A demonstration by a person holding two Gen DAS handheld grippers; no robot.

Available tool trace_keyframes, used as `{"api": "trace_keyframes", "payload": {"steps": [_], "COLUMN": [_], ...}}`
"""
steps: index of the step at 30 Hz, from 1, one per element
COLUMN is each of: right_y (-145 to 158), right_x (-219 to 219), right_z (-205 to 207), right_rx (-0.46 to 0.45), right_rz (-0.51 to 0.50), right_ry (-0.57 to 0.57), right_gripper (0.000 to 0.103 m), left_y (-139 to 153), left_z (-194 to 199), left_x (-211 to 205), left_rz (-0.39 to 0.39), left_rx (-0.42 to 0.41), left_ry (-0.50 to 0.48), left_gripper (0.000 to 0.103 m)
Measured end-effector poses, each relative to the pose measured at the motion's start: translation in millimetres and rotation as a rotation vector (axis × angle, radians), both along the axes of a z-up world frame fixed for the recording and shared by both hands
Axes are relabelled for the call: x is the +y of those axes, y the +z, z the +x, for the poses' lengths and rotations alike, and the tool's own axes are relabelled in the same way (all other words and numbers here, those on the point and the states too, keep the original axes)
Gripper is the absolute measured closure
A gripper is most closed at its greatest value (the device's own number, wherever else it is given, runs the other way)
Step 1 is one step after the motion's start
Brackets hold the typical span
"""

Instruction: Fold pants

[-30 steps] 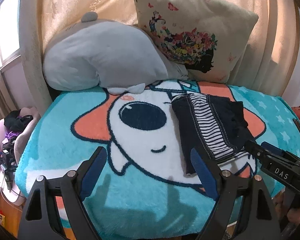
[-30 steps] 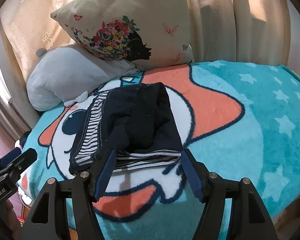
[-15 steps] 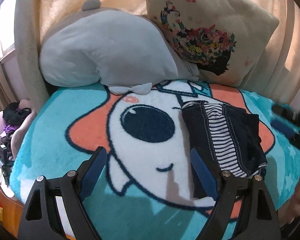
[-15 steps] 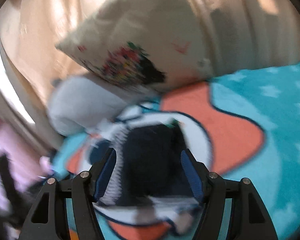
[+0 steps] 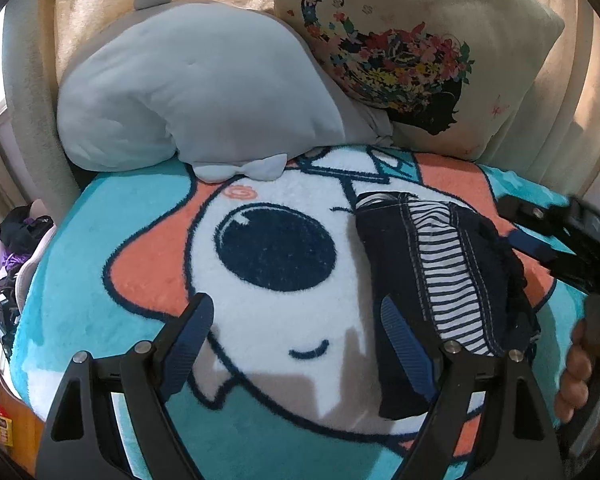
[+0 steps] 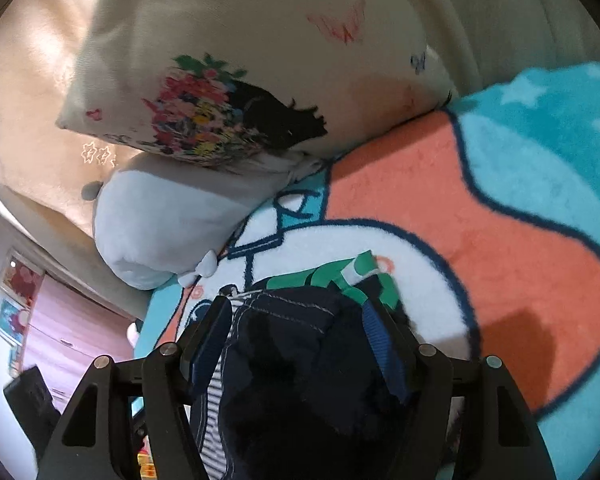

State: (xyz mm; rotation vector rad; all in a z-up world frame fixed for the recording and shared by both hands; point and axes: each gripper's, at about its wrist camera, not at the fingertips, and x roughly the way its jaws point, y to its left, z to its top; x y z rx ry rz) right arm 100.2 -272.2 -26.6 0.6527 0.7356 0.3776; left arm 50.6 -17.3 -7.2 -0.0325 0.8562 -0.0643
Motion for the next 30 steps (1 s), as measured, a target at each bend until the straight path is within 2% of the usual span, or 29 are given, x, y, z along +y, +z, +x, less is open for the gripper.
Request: {"api": "trace_keyframes", "payload": {"steps": [4,12,19,30], "right_y": [11.3,4.0,0.3,5.2], "right_x": [3.8,2.9,5.3,22.2], "right_z": [-32.0,-71.8,-80.5,-93.2], "right_rx": [-0.047,-0.055,-0.053,-0.067], "right_rz": [-0.138,-0.335,-0.337,-0.451], "right_ry": [-0.059,-0.136,-0.131,-0.146], "right_gripper": [0.029,0.029,0.029,0.029], "left_y": [-5.4,-8.3,-4.5,-0.9], "left_z": [0.0,-5.4,-10.6,-20.3], "left_x": [-6.3,-11.7,-9.2,-8.6], "left_rz": [0.008,0.032,0.030,0.022], "left_rx": [0.006,0.003,-0.007,-0.017], "left_ry": [-0.006,-0.016,-0.014,-0.023], "left_gripper": [0.018,0.018,0.018,0.018]}}
